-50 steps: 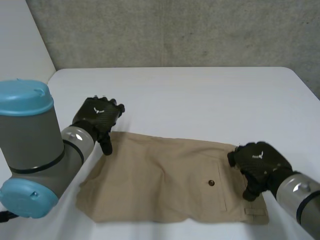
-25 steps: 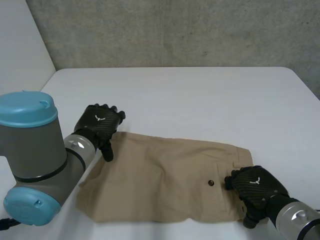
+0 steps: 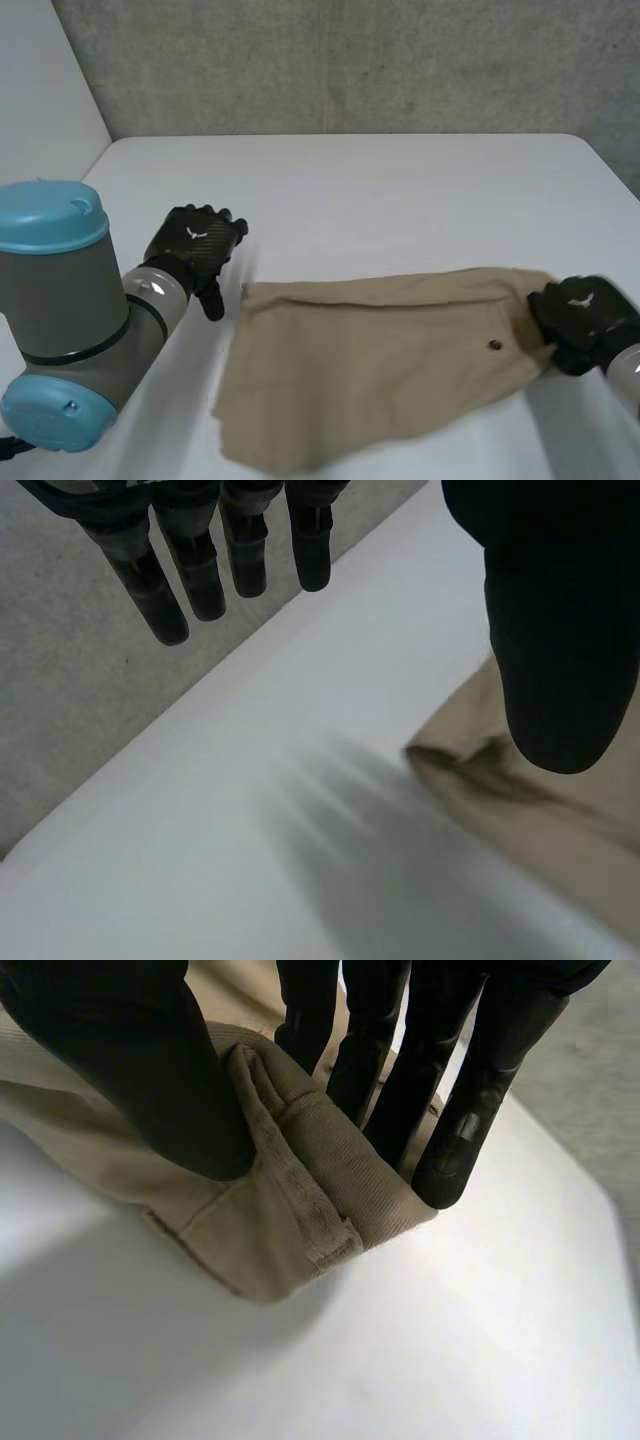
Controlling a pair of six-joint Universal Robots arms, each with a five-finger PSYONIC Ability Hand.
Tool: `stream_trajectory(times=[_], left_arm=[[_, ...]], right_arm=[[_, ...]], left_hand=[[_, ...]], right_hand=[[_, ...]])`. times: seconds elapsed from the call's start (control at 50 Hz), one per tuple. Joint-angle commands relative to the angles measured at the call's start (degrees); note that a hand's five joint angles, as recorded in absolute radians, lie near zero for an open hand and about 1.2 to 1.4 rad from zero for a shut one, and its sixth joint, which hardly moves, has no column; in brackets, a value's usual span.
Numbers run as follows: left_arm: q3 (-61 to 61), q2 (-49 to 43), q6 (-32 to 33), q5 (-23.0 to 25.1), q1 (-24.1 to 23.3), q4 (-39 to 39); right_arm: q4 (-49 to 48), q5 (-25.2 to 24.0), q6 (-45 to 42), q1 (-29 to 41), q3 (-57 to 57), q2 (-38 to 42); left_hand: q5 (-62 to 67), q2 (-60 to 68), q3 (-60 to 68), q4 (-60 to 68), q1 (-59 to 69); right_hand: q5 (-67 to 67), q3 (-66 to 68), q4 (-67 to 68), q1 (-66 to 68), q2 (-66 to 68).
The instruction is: Fold the shorts.
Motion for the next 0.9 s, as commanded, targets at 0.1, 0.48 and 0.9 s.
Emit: stream_trajectory(times=[0.1, 0.48, 0.9], left_arm=[[-0.74, 2.68, 0.0, -0.02, 0.9, -0.03], [-2.76, 8.48, -0.26, -0.28, 3.88, -0.03], [-1.71, 8.84, -6.14, -0.02, 3.45, 0.23]], right_arm=[[9.98, 0.01, -7.11, 2.69, -12.38, -3.81], [9.45, 1.07, -7.9, 49.63, -31.46, 18.33], [7.43, -5.0, 25.58, 35.32, -35.94, 8.06]], left_hand=[[-1.03, -1.26, -1.72, -1.41, -2.15], [-1.87, -2.1, -2.56, -2.25, -2.99], [-2.54, -2.77, -3.24, -2.92, -3.67]], right_hand=[[15.41, 13.48, 11.97, 24.88, 12.08], [15.41, 13.48, 11.97, 24.88, 12.08], [-54.59, -56.52, -58.03, -45.12, -57.92]])
